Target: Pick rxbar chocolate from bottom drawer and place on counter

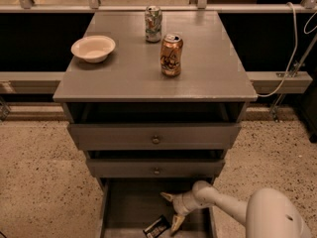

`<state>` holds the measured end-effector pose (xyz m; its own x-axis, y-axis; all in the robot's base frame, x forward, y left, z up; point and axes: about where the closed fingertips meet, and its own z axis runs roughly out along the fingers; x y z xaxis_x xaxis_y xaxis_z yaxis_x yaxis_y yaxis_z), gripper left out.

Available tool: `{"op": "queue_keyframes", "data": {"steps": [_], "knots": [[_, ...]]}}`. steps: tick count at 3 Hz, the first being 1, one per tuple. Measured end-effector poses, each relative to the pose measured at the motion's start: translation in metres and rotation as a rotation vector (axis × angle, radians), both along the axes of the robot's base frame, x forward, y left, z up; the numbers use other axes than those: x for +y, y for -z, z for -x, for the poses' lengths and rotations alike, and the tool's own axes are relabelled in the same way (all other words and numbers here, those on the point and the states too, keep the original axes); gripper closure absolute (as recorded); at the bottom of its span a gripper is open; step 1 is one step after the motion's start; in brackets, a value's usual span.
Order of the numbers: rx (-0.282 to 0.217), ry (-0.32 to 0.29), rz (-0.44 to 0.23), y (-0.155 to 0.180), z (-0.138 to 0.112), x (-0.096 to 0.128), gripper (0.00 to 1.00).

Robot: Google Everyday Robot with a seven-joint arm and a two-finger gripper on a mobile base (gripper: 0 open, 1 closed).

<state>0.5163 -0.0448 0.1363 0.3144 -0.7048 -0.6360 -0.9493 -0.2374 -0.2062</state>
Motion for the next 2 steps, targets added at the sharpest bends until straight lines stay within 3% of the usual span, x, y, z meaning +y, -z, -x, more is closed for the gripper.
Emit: {"op": "queue_keyframes", "data": {"steps": [1,2], "knots": [[-0.016,-0.078,0.023,-0.0039,0.0088,0.0123,0.00],[-0.013,-0.084,0.028,-0.0025,0.0105,0.0133,0.00]]}}
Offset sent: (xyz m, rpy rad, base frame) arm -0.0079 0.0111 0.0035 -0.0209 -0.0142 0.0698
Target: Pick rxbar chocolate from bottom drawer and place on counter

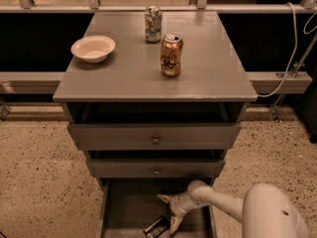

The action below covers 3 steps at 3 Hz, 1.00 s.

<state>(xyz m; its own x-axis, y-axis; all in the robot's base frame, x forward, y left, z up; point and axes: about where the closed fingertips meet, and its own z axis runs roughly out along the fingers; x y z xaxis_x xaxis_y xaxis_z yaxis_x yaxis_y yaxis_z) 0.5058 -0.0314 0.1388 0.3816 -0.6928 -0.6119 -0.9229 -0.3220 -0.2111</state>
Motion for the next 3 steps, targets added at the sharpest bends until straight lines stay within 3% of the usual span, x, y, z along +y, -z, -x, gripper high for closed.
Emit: {"op": "queue_keyframes", "data": {"steps": [1,3], "knots": [[0.003,-0.006,0.007,0.002,0.001,0.001,0.00],[0.040,-0.169,0.034,0.015,0.013,0.011,0.00]]}}
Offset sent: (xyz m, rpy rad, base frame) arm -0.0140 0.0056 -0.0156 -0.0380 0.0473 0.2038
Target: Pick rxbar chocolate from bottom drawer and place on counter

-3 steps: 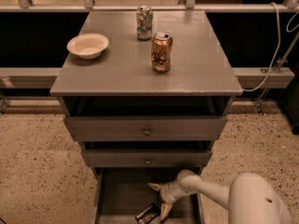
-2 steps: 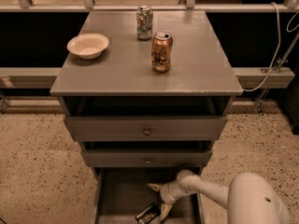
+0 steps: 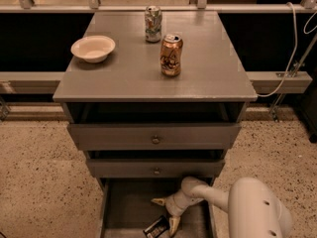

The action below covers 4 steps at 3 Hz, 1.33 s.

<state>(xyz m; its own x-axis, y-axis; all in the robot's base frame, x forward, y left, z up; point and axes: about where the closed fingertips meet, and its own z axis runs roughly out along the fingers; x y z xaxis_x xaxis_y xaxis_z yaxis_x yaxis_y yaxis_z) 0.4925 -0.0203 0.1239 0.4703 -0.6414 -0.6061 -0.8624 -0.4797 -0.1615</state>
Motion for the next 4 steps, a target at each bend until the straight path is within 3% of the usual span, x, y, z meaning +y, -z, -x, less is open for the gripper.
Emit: {"op": "queue_keyframes", "data": {"steps": [1,2,3,4], "knots": [[-0.055,-0.074,-0.020,-0.006,0.008,0.008,0.00],[-0.111,-0.086,-0.037,-0.010,0.019,0.012,0.00],[-0.109,-0.113,-0.022,-0.006,0.024,0.017,0.00],[-0.066,-0.121,0.007,0.002,0.024,0.021,0.00]]}}
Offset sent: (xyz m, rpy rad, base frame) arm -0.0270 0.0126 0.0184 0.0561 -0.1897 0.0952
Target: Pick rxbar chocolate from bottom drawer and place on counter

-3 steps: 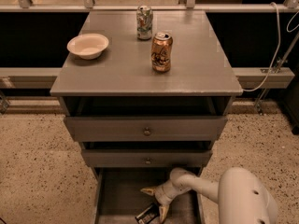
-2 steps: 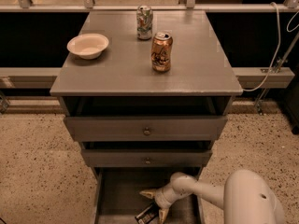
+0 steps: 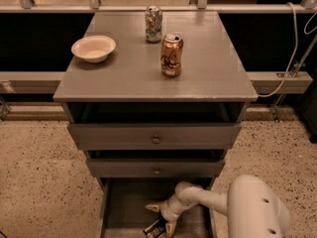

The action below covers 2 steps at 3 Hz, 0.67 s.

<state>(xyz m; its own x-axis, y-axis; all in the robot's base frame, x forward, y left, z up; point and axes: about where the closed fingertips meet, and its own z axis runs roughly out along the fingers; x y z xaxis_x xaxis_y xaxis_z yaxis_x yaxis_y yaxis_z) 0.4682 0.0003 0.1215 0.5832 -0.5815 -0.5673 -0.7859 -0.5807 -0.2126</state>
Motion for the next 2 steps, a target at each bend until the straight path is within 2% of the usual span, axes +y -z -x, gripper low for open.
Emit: {"op": "queue_keyframes", "data": {"steps": [1,2], "knots": [[0.044,-0.001,0.025,0.0086,-0.0018,0.0012,0.00],[0.064,0.003,0.032,0.0142,-0.0021,0.0001,0.00]]}}
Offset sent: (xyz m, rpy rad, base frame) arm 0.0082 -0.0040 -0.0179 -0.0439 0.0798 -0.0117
